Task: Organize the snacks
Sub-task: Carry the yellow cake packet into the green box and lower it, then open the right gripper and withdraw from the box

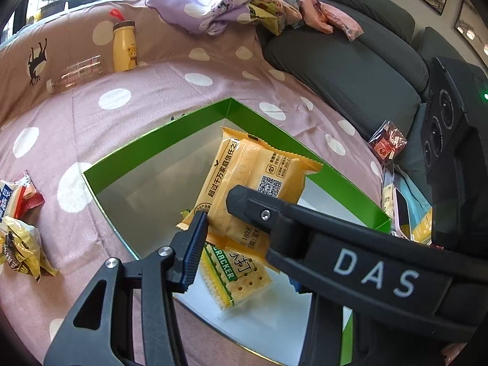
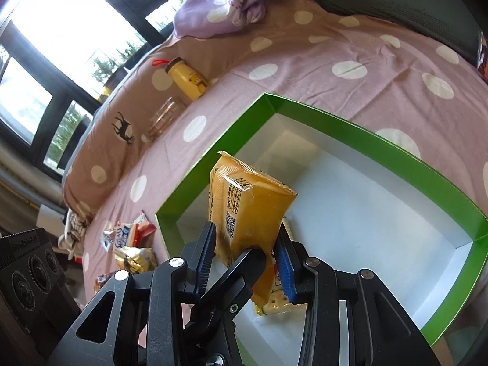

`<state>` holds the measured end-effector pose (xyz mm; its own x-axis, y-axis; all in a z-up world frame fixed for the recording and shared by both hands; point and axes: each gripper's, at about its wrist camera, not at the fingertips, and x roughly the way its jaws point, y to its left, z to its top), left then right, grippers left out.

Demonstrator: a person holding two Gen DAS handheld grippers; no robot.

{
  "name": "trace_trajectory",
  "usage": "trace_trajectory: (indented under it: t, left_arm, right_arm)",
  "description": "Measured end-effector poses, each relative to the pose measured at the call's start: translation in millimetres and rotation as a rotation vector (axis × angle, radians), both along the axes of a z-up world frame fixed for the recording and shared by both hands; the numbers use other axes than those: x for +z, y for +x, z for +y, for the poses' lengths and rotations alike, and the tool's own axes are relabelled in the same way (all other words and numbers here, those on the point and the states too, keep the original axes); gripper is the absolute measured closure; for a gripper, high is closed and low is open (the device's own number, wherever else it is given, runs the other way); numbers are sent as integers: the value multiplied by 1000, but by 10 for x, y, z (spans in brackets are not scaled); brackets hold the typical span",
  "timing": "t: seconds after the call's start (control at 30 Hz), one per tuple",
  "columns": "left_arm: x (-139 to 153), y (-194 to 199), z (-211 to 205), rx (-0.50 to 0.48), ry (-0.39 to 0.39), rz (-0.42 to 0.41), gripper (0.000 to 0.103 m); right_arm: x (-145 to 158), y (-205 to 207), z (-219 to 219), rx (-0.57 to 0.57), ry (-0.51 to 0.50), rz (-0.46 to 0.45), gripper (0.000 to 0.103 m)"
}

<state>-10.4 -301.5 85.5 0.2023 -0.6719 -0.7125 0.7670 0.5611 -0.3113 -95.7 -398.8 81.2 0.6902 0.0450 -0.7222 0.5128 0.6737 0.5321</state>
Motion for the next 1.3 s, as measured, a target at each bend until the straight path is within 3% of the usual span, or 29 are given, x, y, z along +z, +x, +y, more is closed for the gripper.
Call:
trace_trajectory:
  t: [0.23, 0.47, 0.63, 0.83, 1.07, 1.3]
  left_arm:
    - [-111, 44, -59, 1, 25, 44, 57]
    - [-85, 49, 4, 25, 36, 15, 56]
    - [81, 71, 248, 82, 14, -39, 48]
    - [265, 149, 751, 190, -19, -70, 34]
    - [305, 171, 1582, 369, 8, -95, 33]
    - [274, 193, 2274, 530, -12, -76, 33]
  right_arm:
    - [-115, 44, -65, -14, 30, 45, 61]
    - [-164, 64, -94, -67, 32, 76, 61]
    - [-56, 2, -85, -124, -21, 48, 47]
    - [-59, 127, 22, -168, -137, 144, 32]
    - [-244, 409, 203, -101, -129, 219, 32]
    - [-117, 368, 336, -185, -211, 190, 32]
